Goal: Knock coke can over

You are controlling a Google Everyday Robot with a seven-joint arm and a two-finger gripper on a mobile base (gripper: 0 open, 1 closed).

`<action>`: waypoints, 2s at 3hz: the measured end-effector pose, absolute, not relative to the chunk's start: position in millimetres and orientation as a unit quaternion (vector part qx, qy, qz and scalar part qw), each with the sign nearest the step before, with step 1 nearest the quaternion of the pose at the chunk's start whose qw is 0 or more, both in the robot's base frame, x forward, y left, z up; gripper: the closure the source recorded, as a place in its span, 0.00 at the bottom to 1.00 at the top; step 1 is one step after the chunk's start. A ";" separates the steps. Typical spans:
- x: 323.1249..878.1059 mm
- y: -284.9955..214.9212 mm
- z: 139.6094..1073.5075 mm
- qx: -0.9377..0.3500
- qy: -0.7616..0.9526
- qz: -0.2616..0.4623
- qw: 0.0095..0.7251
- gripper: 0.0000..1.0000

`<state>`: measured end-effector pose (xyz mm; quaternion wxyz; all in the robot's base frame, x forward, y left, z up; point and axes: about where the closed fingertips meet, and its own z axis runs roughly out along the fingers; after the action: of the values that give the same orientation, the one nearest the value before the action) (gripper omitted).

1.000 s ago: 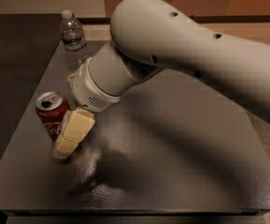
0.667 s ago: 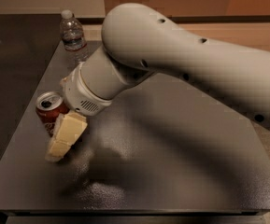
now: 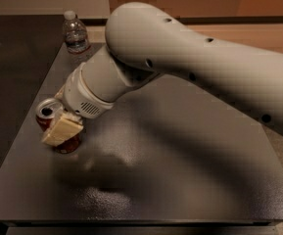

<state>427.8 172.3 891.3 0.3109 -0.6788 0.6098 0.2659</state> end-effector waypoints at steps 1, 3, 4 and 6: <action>431.3 168.4 900.1 -0.678 0.610 0.268 0.312 0.64; 449.7 139.1 926.8 -0.716 0.614 0.190 0.273 1.00; 463.0 108.2 927.1 -0.744 0.615 0.128 0.227 1.00; 471.0 56.0 901.0 -0.795 0.594 0.019 0.122 1.00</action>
Offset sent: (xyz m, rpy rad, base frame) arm 0.0200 -0.0298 0.0352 -0.1417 -0.0739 0.0214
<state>471.0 56.0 901.0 0.1215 -0.7952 0.5938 0.0185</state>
